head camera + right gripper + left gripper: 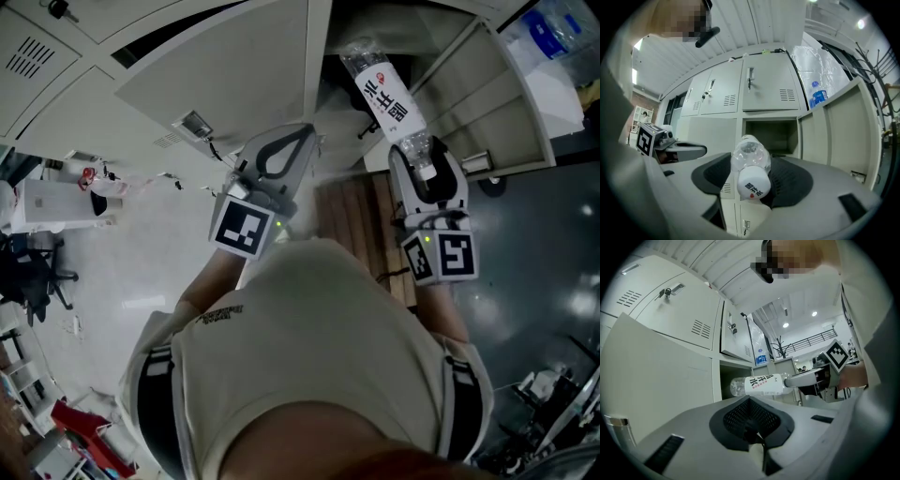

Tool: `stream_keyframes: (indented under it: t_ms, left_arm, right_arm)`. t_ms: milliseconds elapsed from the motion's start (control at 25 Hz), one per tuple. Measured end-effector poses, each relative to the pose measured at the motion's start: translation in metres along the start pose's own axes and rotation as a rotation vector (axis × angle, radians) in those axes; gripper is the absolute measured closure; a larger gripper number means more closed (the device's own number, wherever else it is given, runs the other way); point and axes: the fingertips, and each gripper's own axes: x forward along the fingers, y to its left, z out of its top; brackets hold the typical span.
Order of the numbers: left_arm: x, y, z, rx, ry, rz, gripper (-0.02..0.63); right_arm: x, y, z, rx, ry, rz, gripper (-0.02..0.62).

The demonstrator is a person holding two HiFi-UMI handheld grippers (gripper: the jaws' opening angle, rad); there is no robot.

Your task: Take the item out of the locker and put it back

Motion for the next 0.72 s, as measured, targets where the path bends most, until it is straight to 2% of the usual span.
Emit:
stream_keyframes:
  t_ms: [120, 280, 400, 720]
  left_arm:
    - [-0.0003, -0.0017, 0.0025, 0.013, -0.004, -0.004, 0.594]
    - [-0.0023, 0.0004, 0.0082, -0.022, -0.039, 0.008, 0.594]
    - [-0.0033, 0.0012, 0.0079, -0.033, -0.035, 0.013, 0.594]
    - [-0.0006, -0.0071, 0.0103, -0.045, -0.046, -0.027, 0.594]
  right_arm:
    - [0.0005, 0.0023, 0.0023, 0.000, -0.007, 0.001, 0.325]
    - [0.0008, 0.0045, 0.0041, -0.001, -0.013, 0.004, 0.325]
    - [0.0001, 0.0052, 0.0031, 0.005, -0.010, 0.006, 0.325]
    - [-0.0005, 0.0048, 0.0022, 0.031, -0.007, 0.011, 0.325]
